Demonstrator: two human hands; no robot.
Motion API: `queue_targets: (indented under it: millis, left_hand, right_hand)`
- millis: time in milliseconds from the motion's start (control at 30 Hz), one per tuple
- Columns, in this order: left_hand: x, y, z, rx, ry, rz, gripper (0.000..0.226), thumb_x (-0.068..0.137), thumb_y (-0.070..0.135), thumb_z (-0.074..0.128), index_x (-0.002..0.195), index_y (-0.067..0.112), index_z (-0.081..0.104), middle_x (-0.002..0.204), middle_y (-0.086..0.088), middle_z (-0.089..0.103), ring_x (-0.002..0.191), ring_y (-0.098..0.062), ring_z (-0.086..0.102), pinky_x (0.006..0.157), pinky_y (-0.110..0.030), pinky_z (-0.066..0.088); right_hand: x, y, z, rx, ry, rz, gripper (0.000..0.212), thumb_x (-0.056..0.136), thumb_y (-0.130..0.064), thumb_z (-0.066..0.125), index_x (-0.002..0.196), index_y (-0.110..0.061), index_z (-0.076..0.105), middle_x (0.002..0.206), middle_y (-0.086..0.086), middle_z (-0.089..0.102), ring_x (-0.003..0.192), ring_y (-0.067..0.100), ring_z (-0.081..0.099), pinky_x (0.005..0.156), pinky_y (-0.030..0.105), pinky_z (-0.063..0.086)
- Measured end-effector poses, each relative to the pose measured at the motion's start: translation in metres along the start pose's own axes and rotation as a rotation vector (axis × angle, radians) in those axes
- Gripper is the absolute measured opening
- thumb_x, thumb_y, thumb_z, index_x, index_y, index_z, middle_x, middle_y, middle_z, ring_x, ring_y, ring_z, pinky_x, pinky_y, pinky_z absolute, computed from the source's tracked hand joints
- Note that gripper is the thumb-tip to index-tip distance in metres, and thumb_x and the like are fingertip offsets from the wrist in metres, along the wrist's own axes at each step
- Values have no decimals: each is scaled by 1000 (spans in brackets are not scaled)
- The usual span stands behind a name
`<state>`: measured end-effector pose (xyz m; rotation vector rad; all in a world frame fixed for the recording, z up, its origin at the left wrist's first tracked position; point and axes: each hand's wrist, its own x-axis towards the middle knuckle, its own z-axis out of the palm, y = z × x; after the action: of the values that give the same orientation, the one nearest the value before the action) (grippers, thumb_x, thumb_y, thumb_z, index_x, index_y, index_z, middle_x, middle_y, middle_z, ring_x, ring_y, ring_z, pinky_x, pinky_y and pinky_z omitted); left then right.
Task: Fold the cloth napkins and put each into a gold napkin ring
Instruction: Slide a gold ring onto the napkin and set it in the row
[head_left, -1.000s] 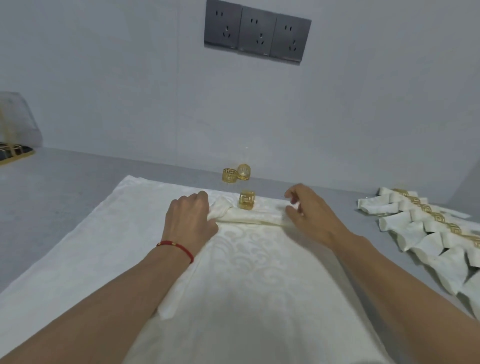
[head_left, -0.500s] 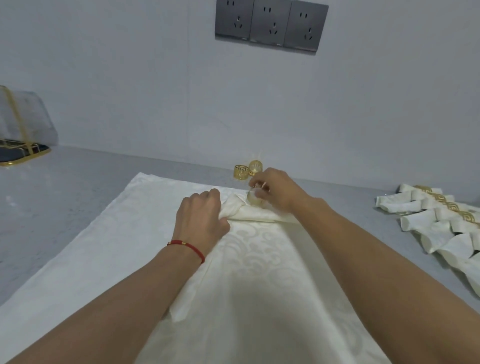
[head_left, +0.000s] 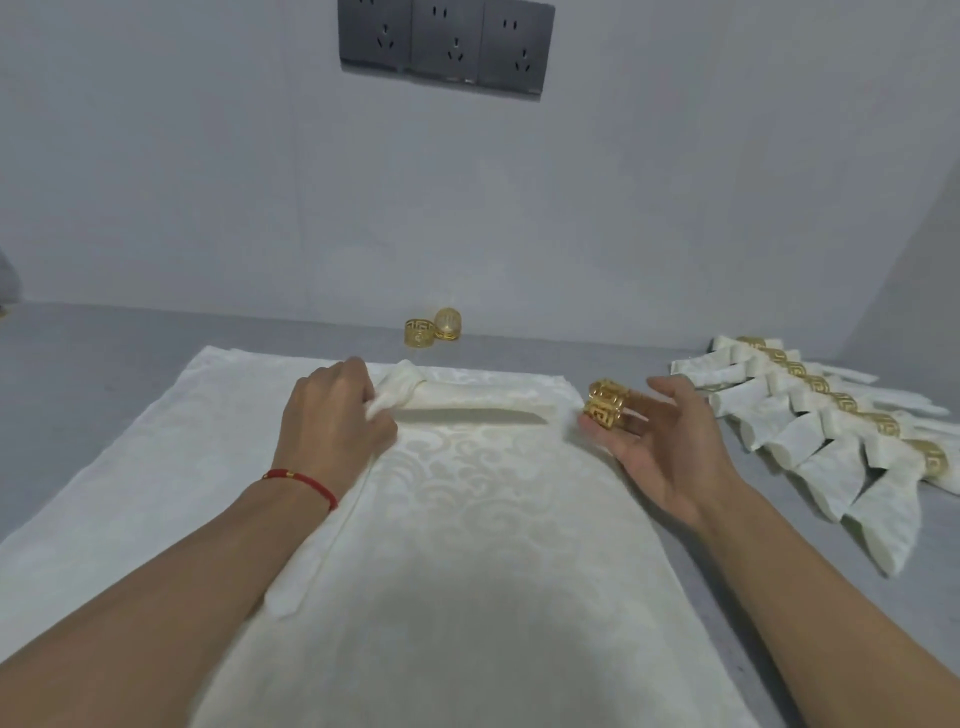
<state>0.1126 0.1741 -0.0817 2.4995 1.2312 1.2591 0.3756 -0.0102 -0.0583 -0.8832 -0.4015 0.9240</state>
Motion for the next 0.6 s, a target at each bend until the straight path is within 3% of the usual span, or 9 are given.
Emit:
queue_targets:
  millis: [100,167,267,400,600]
  left_hand:
    - [-2,4,-2,-73,27,-4,31,61,10,77,68,11,47,62,0,51,60,-25,48,57,-38,39]
    - [-2,7,-2,-103,32,-22,31,61,10,78,68,11,48,62,0,52,59,-24,49,56,-36,37]
    - [-4,11,-3,-145,16,-50,30,62,11,79,69,12,50,62,0,54,60,-21,50,55,-32,36]
    - [-5,14,-2,-166,-6,-34,29,63,13,80,70,13,52,64,0,57,62,-21,53,59,-37,43]
    - [-6,12,-1,-206,-34,26,28,63,12,81,71,13,54,68,2,61,65,-20,58,62,-42,50]
  right_hand:
    - [2,8,1,-359,-1,-101,26,95,-11,69,118,0,69,106,9,73,98,19,71,94,34,58]
    - [4,13,-3,-506,-13,-145,26,93,-5,71,119,-9,72,114,9,74,102,20,73,93,33,57]
    - [5,13,-8,-473,-54,-167,30,88,-5,76,117,-12,74,118,10,74,107,23,73,95,33,56]
    - [5,14,-7,-477,-125,-161,49,73,-17,84,120,-10,73,123,13,72,112,27,71,100,37,55]
    - [0,16,-3,-518,-227,-144,56,64,-24,91,116,-10,75,122,15,72,113,31,70,105,45,52]
